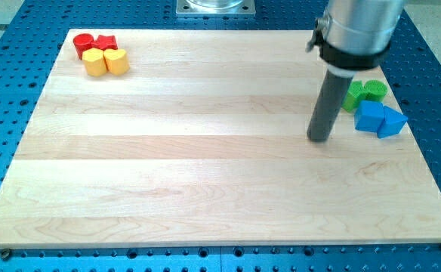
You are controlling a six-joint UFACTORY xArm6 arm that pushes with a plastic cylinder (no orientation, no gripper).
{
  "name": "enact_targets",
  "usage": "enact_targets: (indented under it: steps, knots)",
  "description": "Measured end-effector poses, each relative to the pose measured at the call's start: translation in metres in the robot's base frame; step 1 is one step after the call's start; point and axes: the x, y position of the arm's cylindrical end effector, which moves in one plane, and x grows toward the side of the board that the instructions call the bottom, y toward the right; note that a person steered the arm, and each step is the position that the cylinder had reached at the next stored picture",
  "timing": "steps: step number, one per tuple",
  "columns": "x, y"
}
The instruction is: Move the triangle to the green circle
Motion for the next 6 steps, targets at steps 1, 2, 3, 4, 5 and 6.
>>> enact_targets:
  steps: [1, 2, 3, 4, 5, 6]
  knots:
    - [0.057, 0.026]
    - [0.07, 0.09]
    - [0.062, 0.138]
    - [0.035, 0.138]
    - [-0.001, 0.138]
    - [-0.012, 0.133]
